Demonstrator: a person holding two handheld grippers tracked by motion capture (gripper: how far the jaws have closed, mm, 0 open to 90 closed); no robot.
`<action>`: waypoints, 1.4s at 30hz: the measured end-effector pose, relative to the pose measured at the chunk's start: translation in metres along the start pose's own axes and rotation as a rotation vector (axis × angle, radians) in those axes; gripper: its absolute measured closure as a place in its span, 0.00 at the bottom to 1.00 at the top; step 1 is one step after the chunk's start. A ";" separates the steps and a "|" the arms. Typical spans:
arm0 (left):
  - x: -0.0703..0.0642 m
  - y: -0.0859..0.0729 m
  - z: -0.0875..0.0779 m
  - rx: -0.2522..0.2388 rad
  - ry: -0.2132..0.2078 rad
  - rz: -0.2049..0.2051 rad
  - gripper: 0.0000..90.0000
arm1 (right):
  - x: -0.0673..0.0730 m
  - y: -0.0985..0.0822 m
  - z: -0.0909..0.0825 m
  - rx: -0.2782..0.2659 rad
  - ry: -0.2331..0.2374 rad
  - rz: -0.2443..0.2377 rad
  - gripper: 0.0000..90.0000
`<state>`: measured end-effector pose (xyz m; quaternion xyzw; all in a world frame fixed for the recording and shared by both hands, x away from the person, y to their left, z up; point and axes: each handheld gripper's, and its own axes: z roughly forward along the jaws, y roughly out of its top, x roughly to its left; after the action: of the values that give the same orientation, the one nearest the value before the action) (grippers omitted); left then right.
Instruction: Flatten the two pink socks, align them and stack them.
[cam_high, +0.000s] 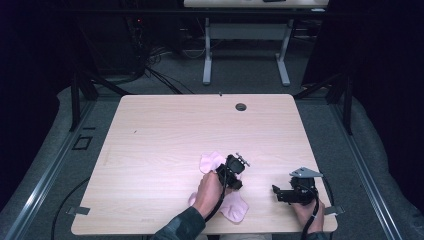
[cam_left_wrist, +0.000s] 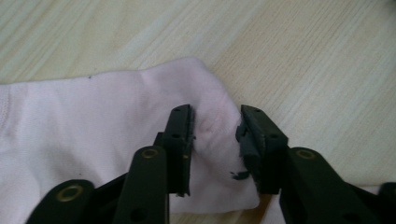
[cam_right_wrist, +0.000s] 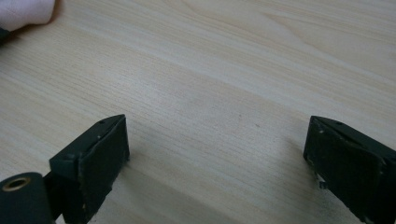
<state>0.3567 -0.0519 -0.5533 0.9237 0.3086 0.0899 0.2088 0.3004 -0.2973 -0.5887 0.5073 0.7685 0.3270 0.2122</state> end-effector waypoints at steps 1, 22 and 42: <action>0.001 -0.001 0.000 -0.004 -0.006 -0.007 0.78 | 0.000 0.000 0.000 -0.001 0.003 0.001 0.07; 0.033 0.011 -0.076 -0.234 -0.069 -0.082 0.93 | 0.008 0.006 -0.010 -0.058 0.161 0.089 0.17; 0.022 0.054 -0.117 -0.379 -0.211 -0.110 0.92 | 0.086 0.060 0.025 -0.151 0.194 0.014 0.48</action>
<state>0.3683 -0.0392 -0.4232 0.8540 0.3126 0.0376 0.4142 0.3215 -0.1951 -0.5626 0.4611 0.7552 0.4329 0.1720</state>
